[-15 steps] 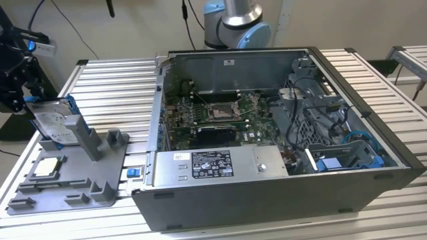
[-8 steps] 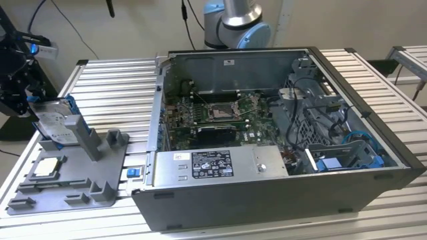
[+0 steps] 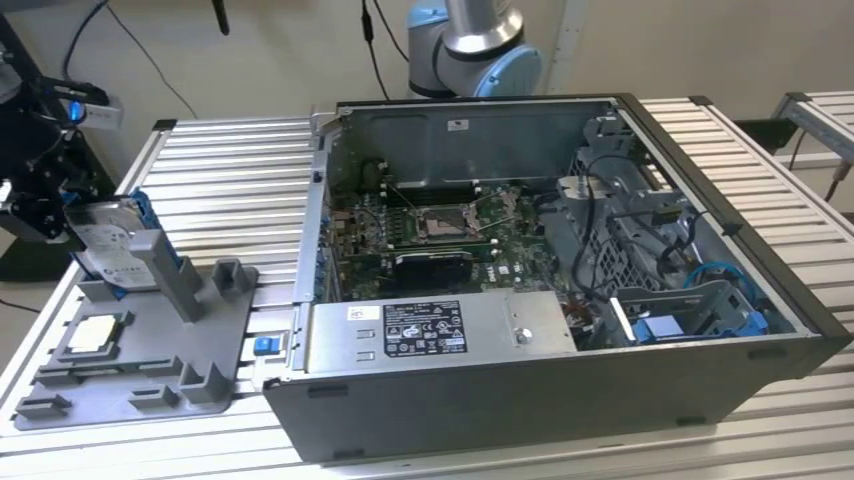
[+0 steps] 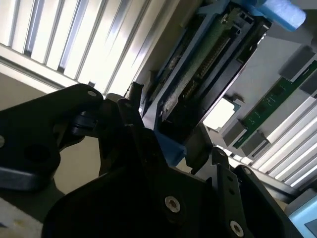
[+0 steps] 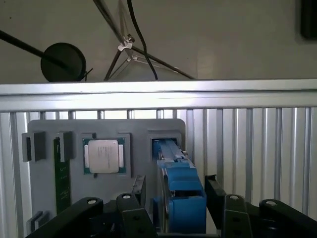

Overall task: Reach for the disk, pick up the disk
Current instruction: 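Pick up the disk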

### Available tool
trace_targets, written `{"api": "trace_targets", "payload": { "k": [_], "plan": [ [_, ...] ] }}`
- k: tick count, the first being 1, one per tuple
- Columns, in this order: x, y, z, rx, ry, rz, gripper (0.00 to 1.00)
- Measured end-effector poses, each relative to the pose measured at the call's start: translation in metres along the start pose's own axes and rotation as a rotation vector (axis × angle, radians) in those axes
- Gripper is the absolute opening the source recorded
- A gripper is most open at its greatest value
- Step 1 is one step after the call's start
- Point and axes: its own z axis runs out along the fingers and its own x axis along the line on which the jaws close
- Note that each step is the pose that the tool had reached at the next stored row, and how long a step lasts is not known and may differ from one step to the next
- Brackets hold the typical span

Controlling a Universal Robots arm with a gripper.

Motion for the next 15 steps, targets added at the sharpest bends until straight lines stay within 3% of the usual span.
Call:
{"api": "trace_targets", "payload": {
  "k": [9,15],
  "plan": [
    [0.0002,0.0003,0.0116,-0.0006,-0.0206,0.000,1.00],
    [0.0003,0.0002,0.0135,-0.0015,-0.0245,0.000,1.00]
  ]
}}
